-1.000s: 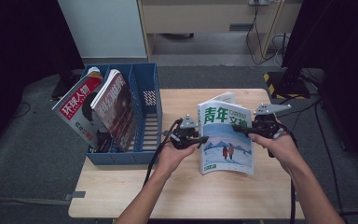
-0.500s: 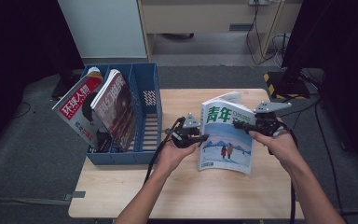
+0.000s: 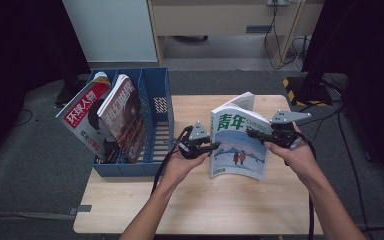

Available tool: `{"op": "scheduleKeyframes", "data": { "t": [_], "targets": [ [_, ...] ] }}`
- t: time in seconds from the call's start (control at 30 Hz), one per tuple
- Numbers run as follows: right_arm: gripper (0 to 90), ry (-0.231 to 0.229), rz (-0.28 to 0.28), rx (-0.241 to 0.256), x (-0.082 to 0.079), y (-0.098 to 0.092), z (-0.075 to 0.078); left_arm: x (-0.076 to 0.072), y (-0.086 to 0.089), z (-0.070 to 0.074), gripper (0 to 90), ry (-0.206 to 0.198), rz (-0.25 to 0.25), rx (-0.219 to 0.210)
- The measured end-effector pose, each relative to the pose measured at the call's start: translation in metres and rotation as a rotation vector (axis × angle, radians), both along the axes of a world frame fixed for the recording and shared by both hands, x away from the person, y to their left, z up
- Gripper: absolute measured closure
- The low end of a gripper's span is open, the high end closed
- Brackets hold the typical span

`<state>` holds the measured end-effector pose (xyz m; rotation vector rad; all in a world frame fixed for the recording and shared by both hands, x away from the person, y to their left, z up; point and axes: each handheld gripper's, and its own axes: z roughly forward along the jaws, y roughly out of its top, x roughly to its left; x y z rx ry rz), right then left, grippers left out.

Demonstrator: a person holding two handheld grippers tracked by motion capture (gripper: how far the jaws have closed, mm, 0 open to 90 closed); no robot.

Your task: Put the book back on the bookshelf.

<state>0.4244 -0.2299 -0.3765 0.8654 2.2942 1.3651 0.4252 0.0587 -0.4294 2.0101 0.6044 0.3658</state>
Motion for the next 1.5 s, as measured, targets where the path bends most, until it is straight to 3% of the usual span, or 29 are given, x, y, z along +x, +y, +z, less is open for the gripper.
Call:
{"op": "scheduleKeyframes", "data": {
  "t": [0.27, 0.53, 0.67, 0.9, 1.13, 1.5],
  "targets": [
    [80.1, -0.013, 0.029, 0.004, -0.007, 0.002, 0.001, 0.002, 0.002, -0.002, 62.3, 0.000, -0.023, -0.002],
    [80.1, -0.020, 0.044, 0.014, -0.010, 0.001, -0.001, 0.005, -0.007, -0.001, 55.5, 0.009, -0.038, -0.061],
    [80.0, -0.019, 0.043, 0.022, -0.011, -0.001, -0.001, 0.004, -0.008, 0.000, 65.7, 0.009, -0.026, -0.067],
    [79.7, -0.029, 0.038, 0.020, -0.011, 0.003, -0.002, 0.004, -0.006, 0.004, 69.7, -0.043, 0.009, -0.058],
    [77.9, -0.030, 0.058, 0.030, -0.013, 0.004, -0.005, -0.002, 0.006, 0.002, 71.8, -0.060, -0.045, -0.079],
    [56.2, -0.032, 0.011, 0.036, -0.014, -0.004, -0.007, -0.012, 0.012, -0.003, 73.1, -0.075, -0.099, -0.102]
  ]
}}
